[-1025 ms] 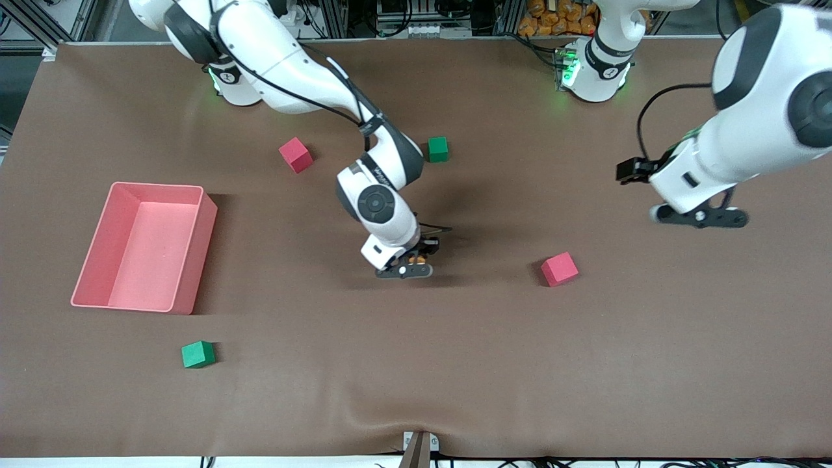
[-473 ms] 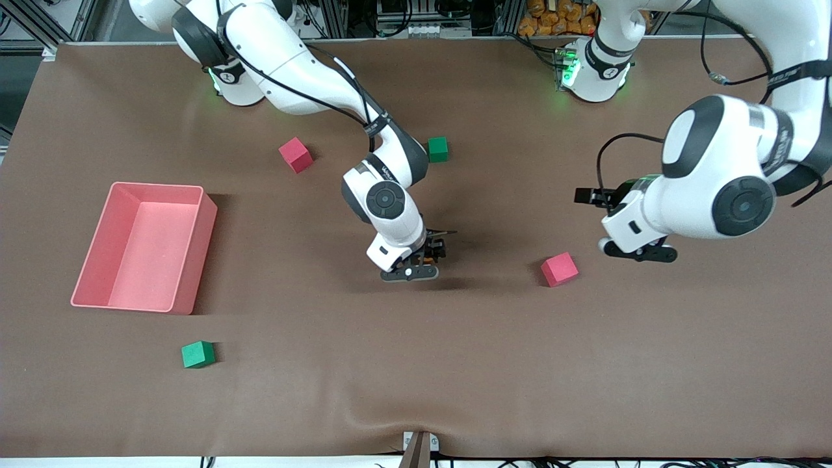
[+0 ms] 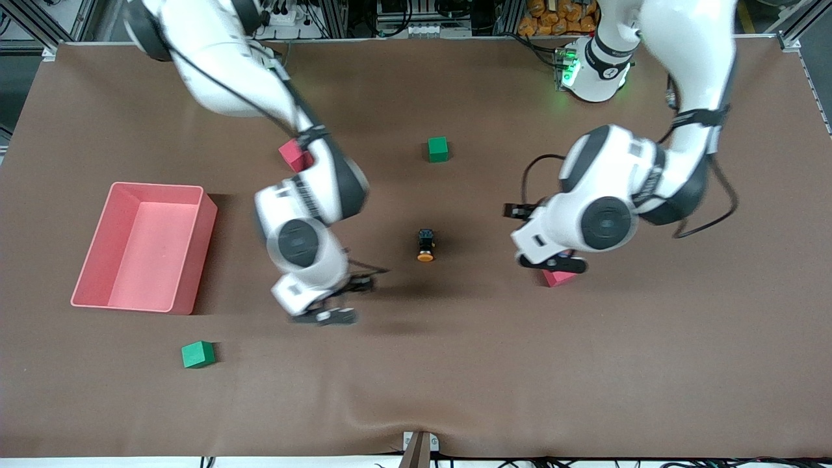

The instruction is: Place and upright button with both arms

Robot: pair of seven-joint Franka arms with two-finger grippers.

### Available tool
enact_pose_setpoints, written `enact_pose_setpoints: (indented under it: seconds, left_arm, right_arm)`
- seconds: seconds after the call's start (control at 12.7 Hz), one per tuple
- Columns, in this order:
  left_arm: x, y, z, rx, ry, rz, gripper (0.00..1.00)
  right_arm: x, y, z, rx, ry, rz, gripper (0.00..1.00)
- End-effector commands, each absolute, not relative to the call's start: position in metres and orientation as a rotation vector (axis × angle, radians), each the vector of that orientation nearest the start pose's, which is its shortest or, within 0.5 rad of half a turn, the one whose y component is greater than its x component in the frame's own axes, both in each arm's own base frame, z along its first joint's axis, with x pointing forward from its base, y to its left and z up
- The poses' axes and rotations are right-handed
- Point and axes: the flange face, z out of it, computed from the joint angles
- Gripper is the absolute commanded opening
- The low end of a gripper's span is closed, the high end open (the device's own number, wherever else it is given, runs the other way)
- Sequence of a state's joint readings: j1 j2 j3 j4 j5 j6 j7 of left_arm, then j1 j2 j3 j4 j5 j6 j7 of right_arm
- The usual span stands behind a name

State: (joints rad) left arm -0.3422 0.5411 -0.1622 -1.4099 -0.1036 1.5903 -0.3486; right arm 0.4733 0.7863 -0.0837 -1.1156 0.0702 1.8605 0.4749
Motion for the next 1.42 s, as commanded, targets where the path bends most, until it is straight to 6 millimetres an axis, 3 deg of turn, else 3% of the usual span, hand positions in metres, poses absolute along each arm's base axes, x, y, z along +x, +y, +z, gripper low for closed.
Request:
enact_pose_setpoints:
  seconds: [0.0,0.16,0.32,0.47,0.63,0.79,0.95,1.1,1.34]
  left_arm:
    - [0.587,-0.365,0.339,-3.132,0.129,0.589,1.00]
    - [0.583,-0.399,0.318,-3.148,0.071,0.554,1.00]
    - [0.576,-0.435,0.299,-3.166,0.000,0.503,1.00]
    - [0.561,-0.465,0.278,-3.162,-0.059,0.480,1.00]
    - [0.556,-0.477,0.261,-3.171,-0.061,0.468,0.99]
    - [0.544,-0.495,0.241,-3.172,-0.085,0.457,0.98]
    - [0.541,-0.497,0.226,-3.158,-0.097,0.465,0.91]
    - [0.541,-0.496,0.213,-3.151,-0.098,0.478,0.90]
    - [0.543,-0.499,0.202,-3.169,-0.107,0.461,0.89]
  right_arm:
    - [0.698,0.218,0.415,-3.129,0.147,0.130,1.00]
    - [0.702,0.142,0.457,-3.158,0.183,0.118,1.00]
    - [0.692,0.088,0.500,-3.161,0.077,0.127,1.00]
    - [0.679,0.048,0.543,-3.109,0.021,0.086,1.00]
    - [0.663,0.033,0.574,-3.109,0.081,0.073,1.00]
    - [0.644,0.022,0.590,-3.097,0.276,0.131,1.00]
    - [0.615,0.031,0.610,-3.100,0.343,0.072,1.00]
    - [0.585,0.028,0.617,-3.116,0.263,-0.014,1.00]
    - [0.548,0.028,0.605,-3.131,0.212,-0.067,1.00]
